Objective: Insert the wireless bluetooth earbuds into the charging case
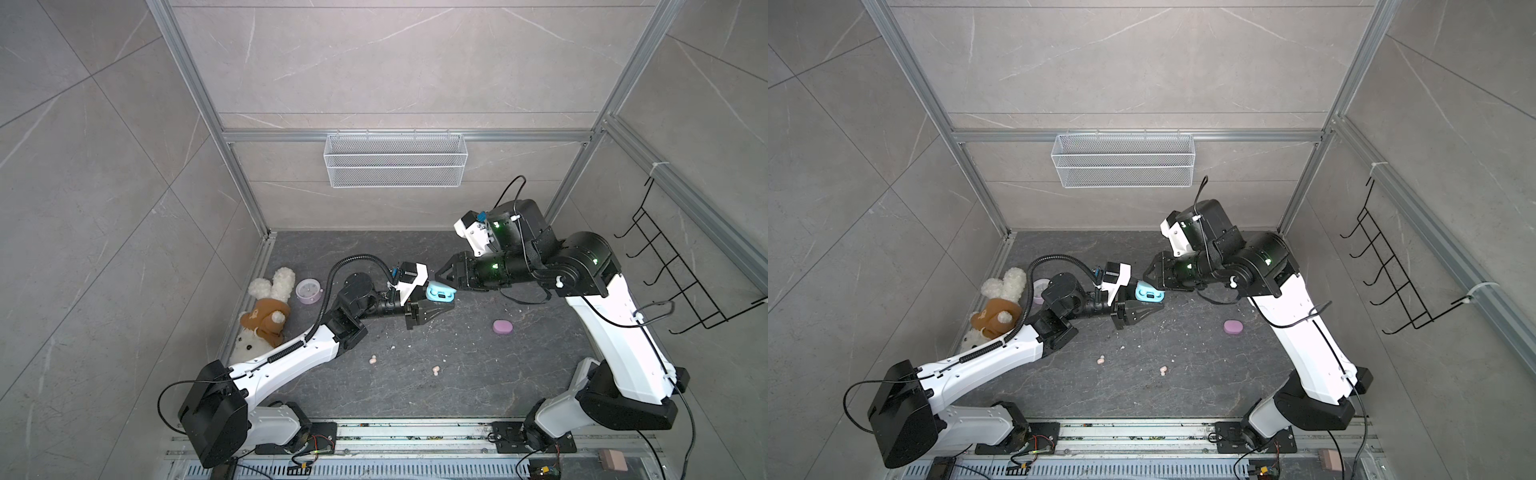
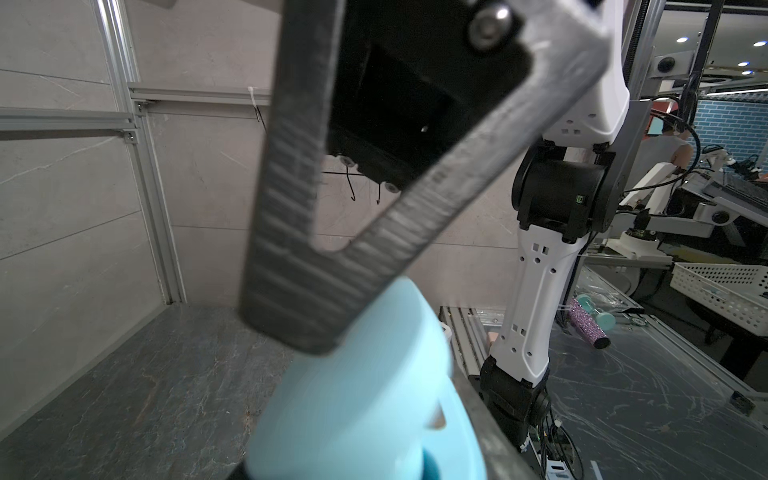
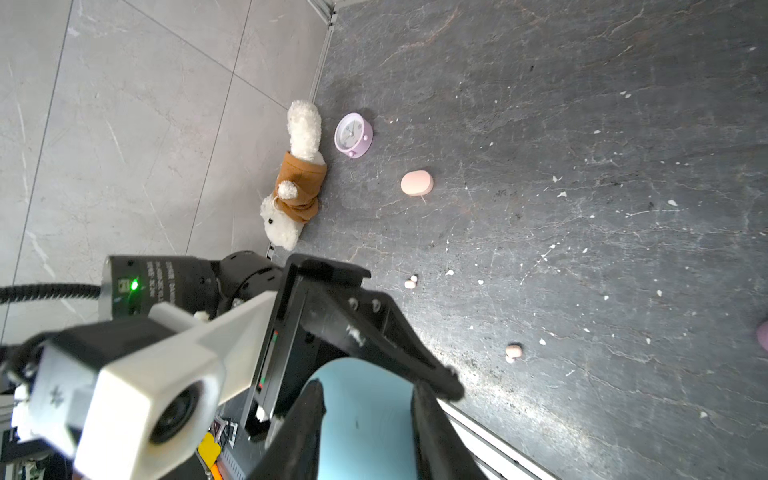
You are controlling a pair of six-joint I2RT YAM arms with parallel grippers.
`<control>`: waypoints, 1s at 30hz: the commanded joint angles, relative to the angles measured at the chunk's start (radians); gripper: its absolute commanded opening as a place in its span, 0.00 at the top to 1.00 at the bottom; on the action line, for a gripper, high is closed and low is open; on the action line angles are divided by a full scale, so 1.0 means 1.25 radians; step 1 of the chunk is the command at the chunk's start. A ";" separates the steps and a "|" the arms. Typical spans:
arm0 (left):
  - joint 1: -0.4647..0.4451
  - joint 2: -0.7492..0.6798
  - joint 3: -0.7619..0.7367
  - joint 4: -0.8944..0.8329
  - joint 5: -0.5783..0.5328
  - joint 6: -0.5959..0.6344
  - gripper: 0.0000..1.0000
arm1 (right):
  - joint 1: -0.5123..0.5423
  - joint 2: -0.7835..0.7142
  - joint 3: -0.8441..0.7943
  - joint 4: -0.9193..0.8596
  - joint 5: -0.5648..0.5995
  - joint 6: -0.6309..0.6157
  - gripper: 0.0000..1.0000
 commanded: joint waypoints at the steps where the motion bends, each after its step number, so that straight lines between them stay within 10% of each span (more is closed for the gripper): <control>1: -0.003 -0.022 0.005 0.017 0.000 0.031 0.72 | 0.026 -0.036 -0.030 -0.035 0.010 -0.010 0.62; 10: -0.003 -0.017 0.012 -0.020 -0.008 0.053 0.72 | 0.035 -0.017 -0.028 -0.073 0.053 0.017 0.57; 17: -0.004 -0.021 0.028 -0.144 -0.023 0.143 0.72 | 0.019 -0.019 -0.063 -0.051 0.023 0.097 0.25; 30: -0.008 -0.038 0.029 -0.171 -0.031 0.172 0.71 | 0.009 -0.028 -0.189 0.025 -0.036 0.132 0.20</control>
